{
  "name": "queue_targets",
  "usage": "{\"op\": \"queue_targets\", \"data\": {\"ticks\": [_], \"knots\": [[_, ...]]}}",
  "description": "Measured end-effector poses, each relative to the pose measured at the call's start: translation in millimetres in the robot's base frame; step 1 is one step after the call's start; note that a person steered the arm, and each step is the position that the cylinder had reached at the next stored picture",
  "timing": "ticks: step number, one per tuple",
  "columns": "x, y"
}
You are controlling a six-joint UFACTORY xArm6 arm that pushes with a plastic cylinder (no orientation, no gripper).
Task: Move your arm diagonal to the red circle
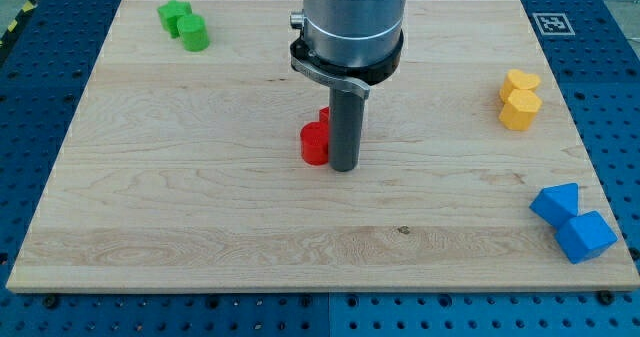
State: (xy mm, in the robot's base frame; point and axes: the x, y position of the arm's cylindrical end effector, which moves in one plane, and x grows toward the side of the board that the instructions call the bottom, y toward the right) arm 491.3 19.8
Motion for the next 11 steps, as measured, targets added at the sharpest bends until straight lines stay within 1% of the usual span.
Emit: {"op": "queue_targets", "data": {"ticks": [1,3,4,6,7,8,9,10,11], "knots": [[1,0],[29,-7],[29,5],[30,6],[40,-15],[50,-64],[50,-84],[50,-84],[3,-127]]}}
